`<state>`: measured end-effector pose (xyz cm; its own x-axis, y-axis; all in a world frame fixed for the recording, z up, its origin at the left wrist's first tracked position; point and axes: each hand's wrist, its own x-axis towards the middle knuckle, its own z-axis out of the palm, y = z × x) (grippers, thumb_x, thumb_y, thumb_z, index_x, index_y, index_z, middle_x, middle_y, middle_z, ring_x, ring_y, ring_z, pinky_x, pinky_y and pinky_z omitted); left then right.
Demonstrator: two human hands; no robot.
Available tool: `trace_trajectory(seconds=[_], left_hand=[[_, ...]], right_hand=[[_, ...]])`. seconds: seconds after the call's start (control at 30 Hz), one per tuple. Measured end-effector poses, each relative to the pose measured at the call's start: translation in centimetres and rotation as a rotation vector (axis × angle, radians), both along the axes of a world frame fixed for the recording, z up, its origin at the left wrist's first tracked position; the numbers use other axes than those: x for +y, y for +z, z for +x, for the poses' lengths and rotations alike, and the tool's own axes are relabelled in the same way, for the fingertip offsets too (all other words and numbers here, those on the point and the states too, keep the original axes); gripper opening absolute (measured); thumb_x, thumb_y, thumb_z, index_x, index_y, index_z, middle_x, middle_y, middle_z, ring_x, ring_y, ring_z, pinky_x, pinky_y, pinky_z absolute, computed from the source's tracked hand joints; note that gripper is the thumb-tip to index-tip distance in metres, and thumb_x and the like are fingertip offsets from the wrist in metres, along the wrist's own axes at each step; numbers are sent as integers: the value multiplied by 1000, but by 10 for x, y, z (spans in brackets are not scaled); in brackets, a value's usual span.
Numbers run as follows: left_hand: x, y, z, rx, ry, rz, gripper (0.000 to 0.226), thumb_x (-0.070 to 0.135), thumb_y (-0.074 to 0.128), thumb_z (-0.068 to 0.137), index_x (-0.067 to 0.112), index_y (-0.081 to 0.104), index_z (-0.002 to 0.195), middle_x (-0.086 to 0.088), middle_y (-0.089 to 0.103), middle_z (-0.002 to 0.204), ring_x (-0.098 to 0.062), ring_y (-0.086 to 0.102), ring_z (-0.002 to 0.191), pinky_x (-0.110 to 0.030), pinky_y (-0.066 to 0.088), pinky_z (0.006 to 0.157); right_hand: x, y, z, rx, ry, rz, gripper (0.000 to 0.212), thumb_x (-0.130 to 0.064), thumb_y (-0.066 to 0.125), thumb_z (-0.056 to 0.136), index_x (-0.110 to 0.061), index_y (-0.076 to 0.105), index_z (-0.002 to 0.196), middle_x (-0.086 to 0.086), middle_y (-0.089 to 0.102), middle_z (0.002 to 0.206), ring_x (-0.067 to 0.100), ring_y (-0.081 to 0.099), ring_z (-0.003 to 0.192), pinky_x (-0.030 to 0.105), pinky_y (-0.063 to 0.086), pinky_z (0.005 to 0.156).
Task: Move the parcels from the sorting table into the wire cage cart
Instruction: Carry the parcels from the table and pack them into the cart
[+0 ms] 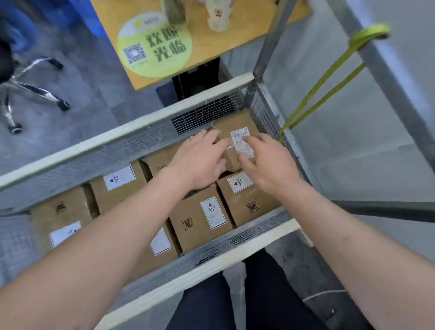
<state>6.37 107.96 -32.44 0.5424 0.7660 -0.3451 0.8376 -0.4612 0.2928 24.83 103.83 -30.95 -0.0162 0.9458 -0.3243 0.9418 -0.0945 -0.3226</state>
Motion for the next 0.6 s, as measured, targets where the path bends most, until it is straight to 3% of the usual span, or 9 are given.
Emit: trace_trajectory(seconds=[0.17,0.43,0.6], left_hand=[[-17,77,-11,-20,-48,77,59,44,47,104,25,36,158,-7,30,166,-32,30,151,-50,33,120],[-43,193,3,-42,-113,195,59,48,41,107,23,35,160,-4,32,165,-27,32,150,-44,34,119],[-66,249,38,-137,-188,260,58,49,43,106,23,38,158,-2,35,163,-24,33,149,-46,41,116]], right_hand=[[-30,86,-9,-47,6,91,55,-49,44,105,-23,50,152,8,47,157,25,42,145,42,36,114],[-80,198,3,-122,8,166,54,-47,49,104,-24,49,152,5,51,152,27,47,138,40,40,108],[-109,252,31,-147,-29,213,59,-56,47,102,-29,45,154,5,46,157,26,44,143,42,40,113]])
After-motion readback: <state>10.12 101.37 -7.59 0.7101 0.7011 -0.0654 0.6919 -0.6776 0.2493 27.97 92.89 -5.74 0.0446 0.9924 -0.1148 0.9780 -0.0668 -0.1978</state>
